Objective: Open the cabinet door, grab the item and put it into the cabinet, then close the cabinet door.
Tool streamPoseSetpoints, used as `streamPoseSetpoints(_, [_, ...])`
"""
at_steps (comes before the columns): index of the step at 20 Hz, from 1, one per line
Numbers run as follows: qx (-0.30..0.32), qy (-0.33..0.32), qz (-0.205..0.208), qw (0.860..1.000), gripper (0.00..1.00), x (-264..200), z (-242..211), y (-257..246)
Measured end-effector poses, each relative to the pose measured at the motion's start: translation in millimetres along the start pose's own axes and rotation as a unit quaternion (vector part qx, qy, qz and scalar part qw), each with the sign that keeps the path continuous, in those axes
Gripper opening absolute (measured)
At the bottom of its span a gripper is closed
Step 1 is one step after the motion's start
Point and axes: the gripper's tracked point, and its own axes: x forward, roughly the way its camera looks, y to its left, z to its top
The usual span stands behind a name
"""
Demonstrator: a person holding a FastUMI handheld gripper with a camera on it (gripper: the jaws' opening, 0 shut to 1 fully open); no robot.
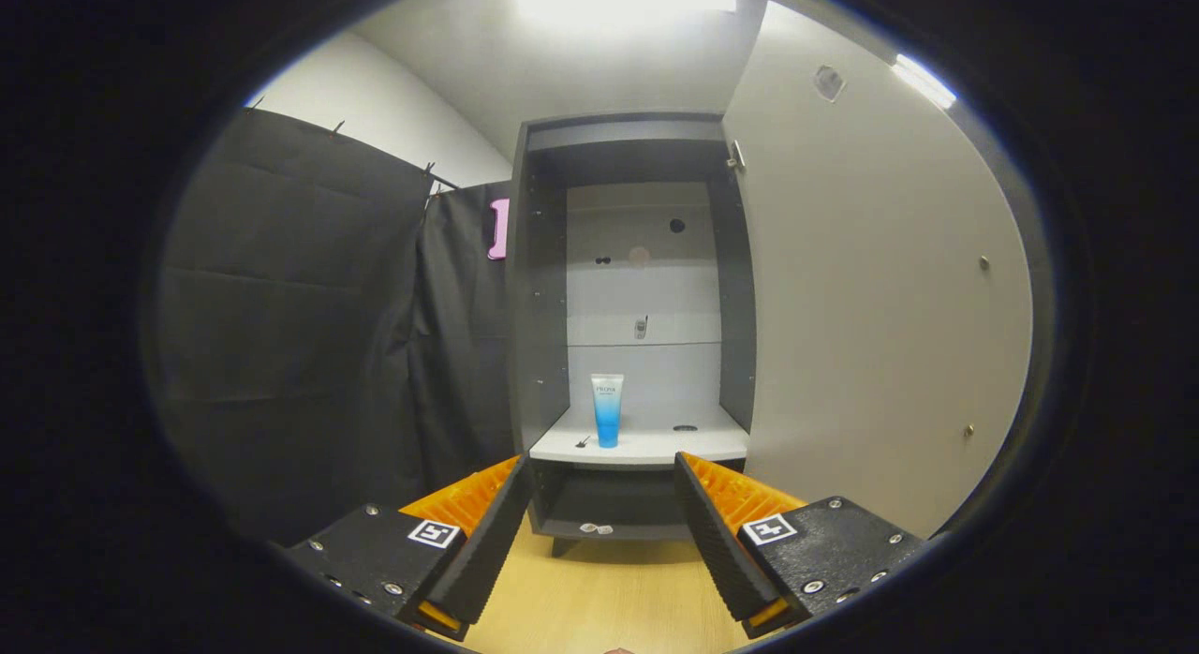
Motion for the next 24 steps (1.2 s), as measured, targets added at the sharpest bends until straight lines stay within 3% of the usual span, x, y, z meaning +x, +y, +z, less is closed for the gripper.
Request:
streamPoseSetpoints(5, [0.0,0.009,0.007,1.0,0.94,-44,-18,-10])
streamPoseSetpoints(12, [0.003,0.012,-0.017,1.0,0.93,-92,-21,-57])
streamPoseSetpoints(17, [0.01,0.001,-0.063,0.998,0.93,-117,-15,-111])
streamPoseSetpoints(24, [0.022,-0.013,-0.162,0.986,0.93,-142,2,-204])
